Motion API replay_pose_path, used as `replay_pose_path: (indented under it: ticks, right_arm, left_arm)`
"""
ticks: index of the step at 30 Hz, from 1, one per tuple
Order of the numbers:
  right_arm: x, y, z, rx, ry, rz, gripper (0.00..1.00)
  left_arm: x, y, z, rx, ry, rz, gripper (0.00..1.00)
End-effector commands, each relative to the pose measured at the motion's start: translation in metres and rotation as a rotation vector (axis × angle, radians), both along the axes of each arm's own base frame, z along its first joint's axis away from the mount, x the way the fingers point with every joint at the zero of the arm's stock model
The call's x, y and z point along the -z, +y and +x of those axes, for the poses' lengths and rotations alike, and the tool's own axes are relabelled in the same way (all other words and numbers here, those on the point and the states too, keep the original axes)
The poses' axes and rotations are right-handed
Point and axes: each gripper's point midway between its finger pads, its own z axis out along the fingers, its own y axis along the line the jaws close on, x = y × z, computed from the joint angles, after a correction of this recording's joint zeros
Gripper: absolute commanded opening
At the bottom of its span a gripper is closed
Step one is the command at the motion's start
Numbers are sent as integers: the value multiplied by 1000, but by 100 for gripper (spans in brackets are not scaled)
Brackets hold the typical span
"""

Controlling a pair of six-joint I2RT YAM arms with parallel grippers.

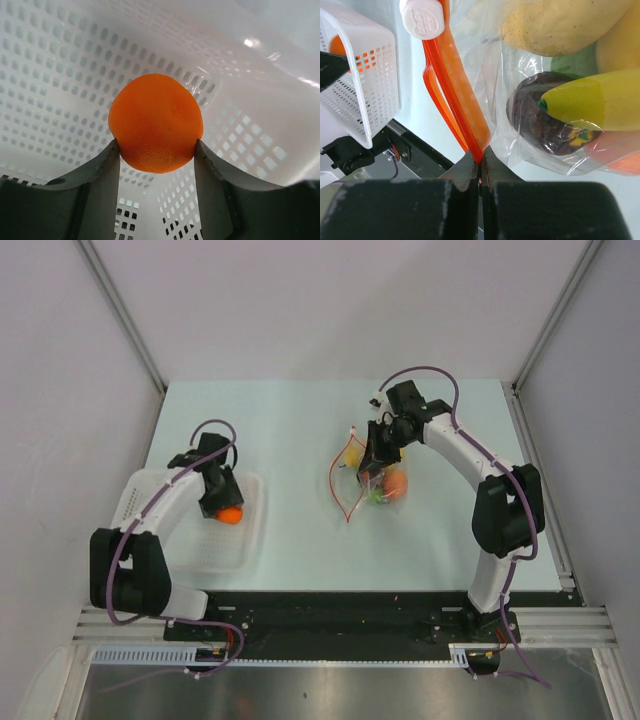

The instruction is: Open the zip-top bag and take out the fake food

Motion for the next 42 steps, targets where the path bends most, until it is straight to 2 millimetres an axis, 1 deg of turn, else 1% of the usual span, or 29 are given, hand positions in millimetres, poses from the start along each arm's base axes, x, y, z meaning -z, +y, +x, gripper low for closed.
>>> replay_pose_path:
  ticks: [1,2,3,6,8,9,13,14,15,16,17,18,19,20,21,22,23,24,25,26,27,28,30,31,34,36,39,41,42]
  right_arm:
    - [-24,2,-3,-29,-50,34,0]
    - [-25,4,-4,-32,-51,38,0]
    - [-24,4,-4,-32,-47,39,0]
    - [-27,9,-6,-41,-48,48,0]
    - [-29,13,-8,-47,-45,53,0]
    - [-30,14,-9,-48,-47,58,0]
    - [-36,19,-12,-54,-34,88,0]
    - [-39,20,-13,-53,-34,96,0]
    - [-42,20,-13,-52,-38,101,0]
    - [-46,20,-14,-52,-42,107,0]
    - [-48,20,-15,-53,-41,110,0]
    - [-52,21,-16,-51,-40,120,0]
    - [-54,21,-16,-52,-41,121,0]
    - [-59,20,-18,-50,-41,126,0]
    - [-62,21,-20,-48,-37,132,0]
    - [-66,21,-20,-45,-43,136,0]
    - [-70,20,-21,-42,-46,139,0]
    - [-71,20,-22,-40,-45,143,0]
    - [-74,19,-22,-29,-41,151,0]
    - [-75,18,-22,-25,-35,156,0]
    - [-78,18,-22,-22,-34,167,0]
    - [-78,16,-22,-13,-31,168,0]
    - [-79,15,-21,-7,-32,171,0]
    - [-78,15,-20,-4,-30,169,0]
    - [-76,12,-21,7,-18,168,0]
    - [-73,10,-22,10,-13,164,0]
    - [-67,8,-26,12,1,160,0]
    - [-64,7,-28,13,9,157,0]
    - [-63,6,-29,14,11,157,0]
  left_arm:
    - [12,-15,15,14,-19,-105,22]
    - [13,-15,18,15,-24,-111,32]
    - [13,-14,20,15,-26,-103,51]
    - [7,-10,23,13,-27,-84,76]
    - [-4,-11,23,12,-65,-91,88]
    - [-10,-14,24,19,-92,-107,99]
    - [-35,-24,24,31,-175,-155,99]
    - [-49,-29,27,62,-233,-167,91]
    - [-66,-40,37,106,-315,-198,86]
    - [-85,-59,39,186,-391,-234,80]
    - [-96,-74,43,239,-439,-277,63]
    - [-115,-93,57,302,-536,-337,57]
    - [-128,-128,51,426,-553,-473,53]
    - [-137,-148,62,456,-596,-557,44]
    - [-141,-166,61,498,-599,-622,37]
    - [-145,-191,57,562,-589,-681,31]
    - [-147,-204,58,577,-585,-708,20]
    - [-136,-220,64,598,-553,-729,18]
    - [-141,-240,61,645,-548,-763,17]
    - [-140,-253,58,671,-519,-807,16]
    - [-123,-265,62,676,-470,-820,16]
    - [-122,-280,58,705,-449,-837,16]
    - [-111,-294,57,733,-409,-855,15]
    - [-100,-304,56,745,-377,-860,14]
    - [-82,-317,56,748,-326,-852,14]
    - [-73,-322,51,767,-296,-823,15]
    - [-59,-324,50,761,-261,-750,32]
    - [-48,-326,48,753,-241,-723,47]
    - [-44,-323,53,733,-254,-678,50]
